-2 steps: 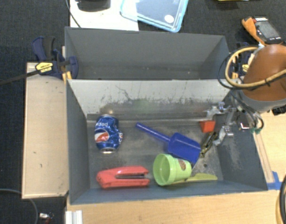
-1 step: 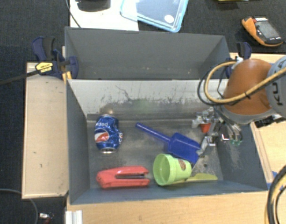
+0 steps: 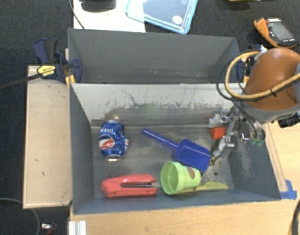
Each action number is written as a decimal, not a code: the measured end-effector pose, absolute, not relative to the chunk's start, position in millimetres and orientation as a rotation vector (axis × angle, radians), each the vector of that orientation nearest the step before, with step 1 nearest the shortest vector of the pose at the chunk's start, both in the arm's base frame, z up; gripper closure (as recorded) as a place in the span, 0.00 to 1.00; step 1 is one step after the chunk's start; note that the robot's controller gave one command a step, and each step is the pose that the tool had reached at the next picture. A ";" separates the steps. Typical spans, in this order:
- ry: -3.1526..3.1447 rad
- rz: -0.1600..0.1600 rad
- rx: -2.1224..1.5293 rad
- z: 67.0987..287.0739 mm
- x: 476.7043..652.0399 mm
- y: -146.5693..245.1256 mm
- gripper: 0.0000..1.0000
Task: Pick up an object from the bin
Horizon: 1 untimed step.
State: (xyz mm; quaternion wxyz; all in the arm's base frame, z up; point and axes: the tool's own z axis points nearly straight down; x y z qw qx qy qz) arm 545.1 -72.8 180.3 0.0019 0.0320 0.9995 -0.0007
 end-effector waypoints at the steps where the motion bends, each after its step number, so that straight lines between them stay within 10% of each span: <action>1: 3.128 -0.001 0.080 156.3 554.2 -47.1 0.00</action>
Offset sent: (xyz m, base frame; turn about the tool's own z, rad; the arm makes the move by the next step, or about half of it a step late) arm 0.0117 -0.0477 0.1257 0.1141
